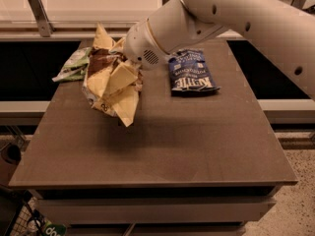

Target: Move brown chip bag near green jalapeno chip bag

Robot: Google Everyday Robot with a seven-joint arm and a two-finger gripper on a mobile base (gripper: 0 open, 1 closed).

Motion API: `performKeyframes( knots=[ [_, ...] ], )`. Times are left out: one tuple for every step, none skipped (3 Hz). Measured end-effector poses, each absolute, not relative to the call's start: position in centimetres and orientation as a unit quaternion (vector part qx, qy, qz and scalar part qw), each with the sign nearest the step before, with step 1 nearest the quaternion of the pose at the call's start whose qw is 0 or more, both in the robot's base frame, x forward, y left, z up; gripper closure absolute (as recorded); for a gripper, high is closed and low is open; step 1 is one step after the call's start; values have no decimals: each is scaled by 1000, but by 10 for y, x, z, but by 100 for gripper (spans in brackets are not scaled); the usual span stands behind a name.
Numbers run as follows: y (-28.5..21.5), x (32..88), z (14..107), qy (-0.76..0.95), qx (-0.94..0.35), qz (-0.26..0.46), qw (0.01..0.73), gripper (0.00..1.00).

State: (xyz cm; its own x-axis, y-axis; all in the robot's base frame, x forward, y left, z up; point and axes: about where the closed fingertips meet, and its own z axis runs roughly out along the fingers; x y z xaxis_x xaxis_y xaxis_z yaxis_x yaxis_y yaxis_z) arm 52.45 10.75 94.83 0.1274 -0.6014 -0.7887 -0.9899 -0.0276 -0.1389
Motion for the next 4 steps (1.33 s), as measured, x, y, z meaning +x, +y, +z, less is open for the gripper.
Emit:
performKeyframes(
  knots=[
    [135, 516, 941, 613, -667, 252, 341, 100],
    [165, 508, 938, 614, -681, 226, 328, 100],
    [190, 509, 936, 610, -696, 207, 317, 100],
    [192, 507, 936, 608, -698, 207, 316, 82]
  ],
)
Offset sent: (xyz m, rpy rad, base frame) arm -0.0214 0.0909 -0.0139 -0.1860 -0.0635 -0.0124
